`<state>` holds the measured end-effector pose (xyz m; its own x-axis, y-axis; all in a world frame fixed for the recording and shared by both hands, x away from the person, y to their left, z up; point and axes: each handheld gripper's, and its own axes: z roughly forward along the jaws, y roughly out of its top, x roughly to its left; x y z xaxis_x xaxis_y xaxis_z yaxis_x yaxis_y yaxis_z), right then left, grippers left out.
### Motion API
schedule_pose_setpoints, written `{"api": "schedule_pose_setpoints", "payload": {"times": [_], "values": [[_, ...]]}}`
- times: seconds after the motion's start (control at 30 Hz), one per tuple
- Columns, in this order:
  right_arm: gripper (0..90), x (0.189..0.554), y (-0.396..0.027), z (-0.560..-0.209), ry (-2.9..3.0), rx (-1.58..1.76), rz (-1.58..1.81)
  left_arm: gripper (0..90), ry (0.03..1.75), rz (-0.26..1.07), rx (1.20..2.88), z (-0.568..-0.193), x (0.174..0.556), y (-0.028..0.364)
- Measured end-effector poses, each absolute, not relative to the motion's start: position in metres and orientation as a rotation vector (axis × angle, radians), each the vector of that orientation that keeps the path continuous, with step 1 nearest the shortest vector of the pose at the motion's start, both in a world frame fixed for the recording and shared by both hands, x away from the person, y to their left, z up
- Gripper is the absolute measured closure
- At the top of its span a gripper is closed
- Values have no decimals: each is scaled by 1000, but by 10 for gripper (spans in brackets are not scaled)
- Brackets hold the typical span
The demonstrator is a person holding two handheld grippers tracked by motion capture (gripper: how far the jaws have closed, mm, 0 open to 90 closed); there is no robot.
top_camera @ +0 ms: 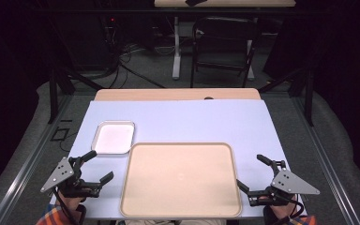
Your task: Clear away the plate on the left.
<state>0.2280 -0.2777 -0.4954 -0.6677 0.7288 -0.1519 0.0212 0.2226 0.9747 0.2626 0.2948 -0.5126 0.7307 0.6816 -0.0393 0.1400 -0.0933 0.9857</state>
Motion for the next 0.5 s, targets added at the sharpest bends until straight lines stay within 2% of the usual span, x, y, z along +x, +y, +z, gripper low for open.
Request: {"api": "schedule_pose_setpoints", "payload": {"times": [0.5], "values": [[0, 231, -277, -495, 1894, 697, 1473, 1, 686, 531, 1663, -510, 260, 293]]}}
